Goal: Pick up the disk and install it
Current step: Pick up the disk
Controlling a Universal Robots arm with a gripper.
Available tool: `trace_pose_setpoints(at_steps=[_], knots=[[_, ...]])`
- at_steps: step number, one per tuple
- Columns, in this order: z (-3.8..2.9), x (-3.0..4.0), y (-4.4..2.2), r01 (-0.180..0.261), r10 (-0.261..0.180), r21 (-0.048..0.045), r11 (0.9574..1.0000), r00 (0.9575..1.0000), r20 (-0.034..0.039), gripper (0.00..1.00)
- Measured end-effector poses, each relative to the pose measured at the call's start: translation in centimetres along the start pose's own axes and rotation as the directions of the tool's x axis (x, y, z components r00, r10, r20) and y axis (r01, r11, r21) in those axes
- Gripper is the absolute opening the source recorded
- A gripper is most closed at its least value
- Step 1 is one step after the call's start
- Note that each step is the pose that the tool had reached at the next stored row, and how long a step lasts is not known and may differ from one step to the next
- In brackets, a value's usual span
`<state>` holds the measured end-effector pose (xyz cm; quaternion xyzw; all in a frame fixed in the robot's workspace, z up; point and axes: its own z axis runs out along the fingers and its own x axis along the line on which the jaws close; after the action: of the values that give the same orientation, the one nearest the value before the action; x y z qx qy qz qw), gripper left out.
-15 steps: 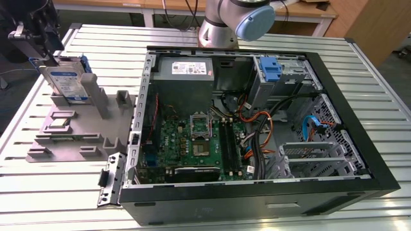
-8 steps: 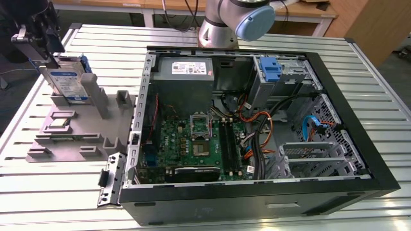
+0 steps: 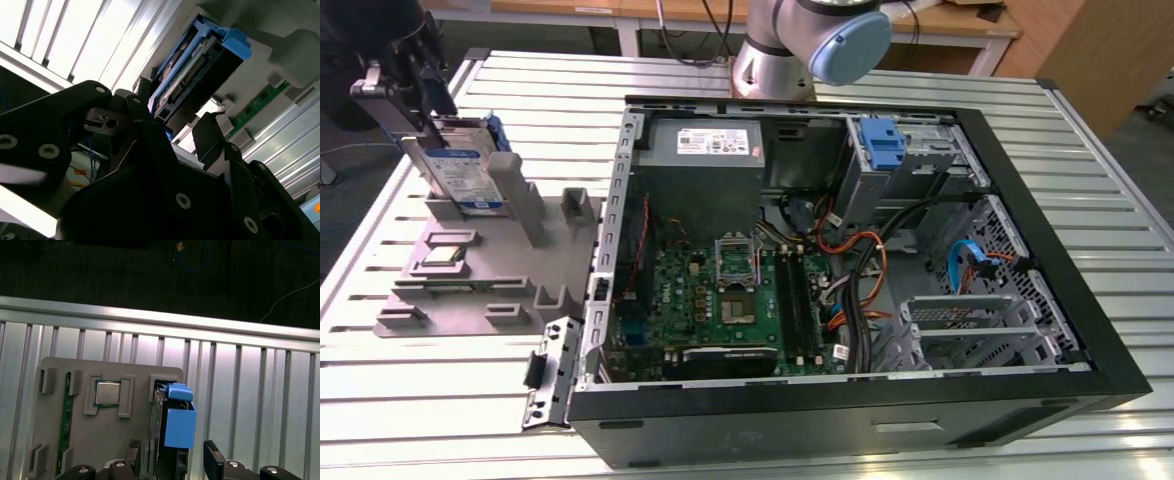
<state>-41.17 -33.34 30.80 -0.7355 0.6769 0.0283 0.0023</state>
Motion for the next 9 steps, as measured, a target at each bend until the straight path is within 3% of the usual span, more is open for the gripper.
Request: trace_pose_setpoints(at_steps=[9], knots=[[0.53,0.02,-0.02,0.001,-0.001,-0.0003,1.0,1.0,-0.0006,0.61]])
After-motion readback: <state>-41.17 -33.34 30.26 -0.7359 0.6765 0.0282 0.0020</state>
